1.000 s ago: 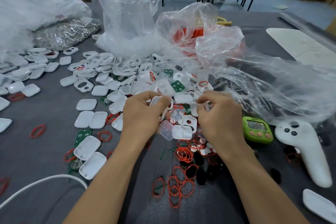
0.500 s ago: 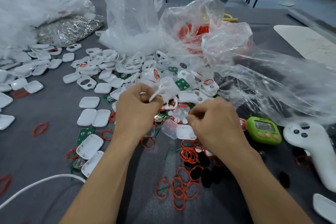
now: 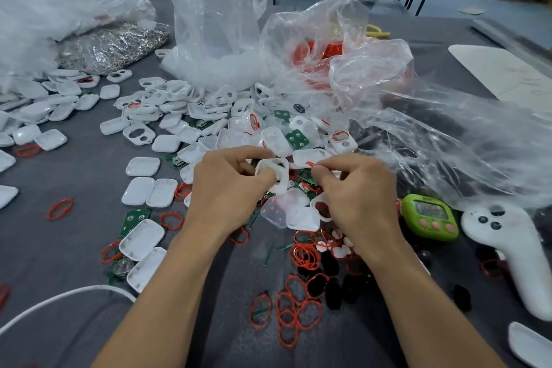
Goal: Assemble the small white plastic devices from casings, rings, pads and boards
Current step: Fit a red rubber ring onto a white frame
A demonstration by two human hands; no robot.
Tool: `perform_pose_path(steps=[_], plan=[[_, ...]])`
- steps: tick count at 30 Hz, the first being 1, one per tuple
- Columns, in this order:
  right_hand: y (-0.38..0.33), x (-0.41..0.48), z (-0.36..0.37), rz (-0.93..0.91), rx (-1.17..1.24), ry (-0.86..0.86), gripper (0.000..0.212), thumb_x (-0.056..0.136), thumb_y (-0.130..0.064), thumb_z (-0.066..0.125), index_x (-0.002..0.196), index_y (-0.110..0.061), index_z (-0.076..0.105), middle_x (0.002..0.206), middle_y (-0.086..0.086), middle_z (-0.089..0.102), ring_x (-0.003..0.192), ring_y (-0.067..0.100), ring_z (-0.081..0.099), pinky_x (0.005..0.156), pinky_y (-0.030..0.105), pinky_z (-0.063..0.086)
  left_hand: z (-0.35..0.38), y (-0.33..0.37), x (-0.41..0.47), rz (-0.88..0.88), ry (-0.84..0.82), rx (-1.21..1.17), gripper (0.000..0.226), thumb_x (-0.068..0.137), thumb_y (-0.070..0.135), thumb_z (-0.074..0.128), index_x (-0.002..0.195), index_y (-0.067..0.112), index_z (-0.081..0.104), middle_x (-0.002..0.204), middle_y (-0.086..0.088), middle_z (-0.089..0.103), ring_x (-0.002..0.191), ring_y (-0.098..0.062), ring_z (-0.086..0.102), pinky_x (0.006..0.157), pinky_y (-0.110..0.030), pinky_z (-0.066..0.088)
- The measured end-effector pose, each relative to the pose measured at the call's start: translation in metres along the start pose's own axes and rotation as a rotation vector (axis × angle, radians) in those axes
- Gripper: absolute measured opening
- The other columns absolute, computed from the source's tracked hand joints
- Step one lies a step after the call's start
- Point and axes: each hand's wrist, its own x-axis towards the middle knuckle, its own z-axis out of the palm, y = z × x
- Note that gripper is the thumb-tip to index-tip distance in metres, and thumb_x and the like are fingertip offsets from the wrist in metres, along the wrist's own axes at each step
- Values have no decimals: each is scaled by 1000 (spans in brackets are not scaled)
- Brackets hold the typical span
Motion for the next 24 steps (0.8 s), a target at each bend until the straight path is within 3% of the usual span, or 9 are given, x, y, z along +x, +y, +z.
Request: perform_pose_path(steps=[3, 5, 8, 10, 13, 17, 19, 22, 24], plan=[[2, 0, -6, 99, 193, 5, 16, 81, -23, 86, 76, -36, 80, 71, -20, 74, 66, 2, 70, 60, 14, 53, 0, -1, 0, -11, 25, 1, 16, 73, 31, 71, 82, 40, 81, 54, 5, 65, 51, -17, 63, 49, -20, 46], [-1, 2, -8, 144, 384, -53, 20, 79, -12, 87, 72, -31, 81, 71, -11, 77, 67, 7, 73, 63, 19, 56, -1, -2, 0, 0, -39, -45, 12, 78, 26, 80, 84, 35, 82, 60, 5, 71, 44, -10, 56, 48, -20, 45], [-5, 1, -7, 176, 651, -169, 25, 79, 5, 81, 81, -20, 82, 75, 0, 78, 68, 11, 73, 65, 18, 55, -2, 0, -1, 26, -179, -125, 26, 82, 3, 81, 88, 28, 84, 84, 3, 80, 47, -14, 62, 51, -23, 51], [-6, -1, -7, 184, 748, -300, 35, 81, 13, 76, 94, -19, 80, 77, -2, 76, 69, 9, 69, 67, 17, 54, -2, 1, 0, 35, -190, -152, 38, 80, -7, 77, 86, 29, 85, 87, 3, 80, 59, -22, 71, 58, -30, 58], [-8, -6, -4, 99, 662, -453, 47, 82, 15, 72, 98, -28, 81, 79, -3, 69, 71, 8, 63, 67, 17, 51, 0, 0, -1, 30, -204, -202, 39, 77, -5, 78, 91, 30, 84, 87, 0, 81, 85, -22, 78, 80, -34, 63], [-11, -13, 4, -15, 491, -368, 44, 80, 7, 75, 93, -36, 80, 81, -3, 76, 74, 13, 71, 75, 24, 59, 13, 1, -4, -93, -102, -414, 32, 86, -3, 74, 109, 19, 78, 95, -4, 80, 82, -21, 76, 70, -29, 62], [-11, -16, 9, -54, 462, -282, 41, 81, 0, 76, 91, -40, 78, 82, -11, 78, 78, 7, 73, 77, 23, 59, 18, 5, -5, -115, -69, -484, 25, 90, -1, 72, 108, 15, 78, 95, -7, 80, 82, -24, 76, 68, -29, 61], [-10, -17, 15, -49, 516, -249, 28, 89, -4, 73, 110, -20, 79, 89, -7, 79, 84, 11, 76, 83, 33, 62, 21, 9, -7, -105, -125, -550, 20, 94, 8, 67, 104, 19, 81, 90, -5, 79, 75, -16, 73, 64, -23, 57], [-8, -17, 18, -49, 596, -269, 25, 94, -2, 70, 113, -15, 78, 96, -3, 80, 92, 14, 76, 84, 32, 62, 22, 8, -8, -73, -184, -536, 20, 96, 14, 67, 108, 23, 80, 98, -3, 80, 85, -15, 75, 71, -23, 59]])
